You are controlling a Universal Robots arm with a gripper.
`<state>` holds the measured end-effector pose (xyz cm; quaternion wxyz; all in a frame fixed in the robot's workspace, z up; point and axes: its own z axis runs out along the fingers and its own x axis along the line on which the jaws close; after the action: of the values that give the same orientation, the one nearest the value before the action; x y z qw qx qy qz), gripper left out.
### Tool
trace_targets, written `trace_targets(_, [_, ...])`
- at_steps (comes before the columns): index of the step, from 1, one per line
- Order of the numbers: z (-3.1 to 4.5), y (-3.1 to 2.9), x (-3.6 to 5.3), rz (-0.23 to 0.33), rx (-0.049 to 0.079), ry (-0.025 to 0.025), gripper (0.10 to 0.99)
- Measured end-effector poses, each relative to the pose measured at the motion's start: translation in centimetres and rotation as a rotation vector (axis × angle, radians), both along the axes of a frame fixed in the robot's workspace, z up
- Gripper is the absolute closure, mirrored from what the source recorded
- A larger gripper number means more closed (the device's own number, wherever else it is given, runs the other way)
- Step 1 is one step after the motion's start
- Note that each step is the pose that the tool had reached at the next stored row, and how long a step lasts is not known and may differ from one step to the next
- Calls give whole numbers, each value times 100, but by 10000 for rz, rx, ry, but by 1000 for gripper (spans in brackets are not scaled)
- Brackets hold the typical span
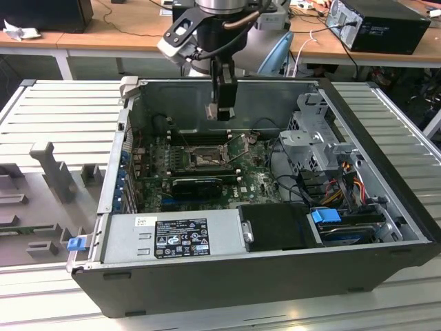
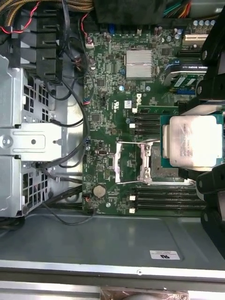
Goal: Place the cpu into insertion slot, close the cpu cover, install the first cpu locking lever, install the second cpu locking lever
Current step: 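Place the cpu into insertion slot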
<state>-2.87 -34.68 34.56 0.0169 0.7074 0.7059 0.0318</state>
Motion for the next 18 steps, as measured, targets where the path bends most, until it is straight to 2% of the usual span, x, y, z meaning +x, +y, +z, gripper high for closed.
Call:
trace_targets(11, [-76, 0, 5, -895, 9, -1, 561])
trace_targets(16, [-186, 0, 8, -1154, 15, -7, 561])
trace_targets(18, [-198, 0, 8, -1153, 14, -11, 561])
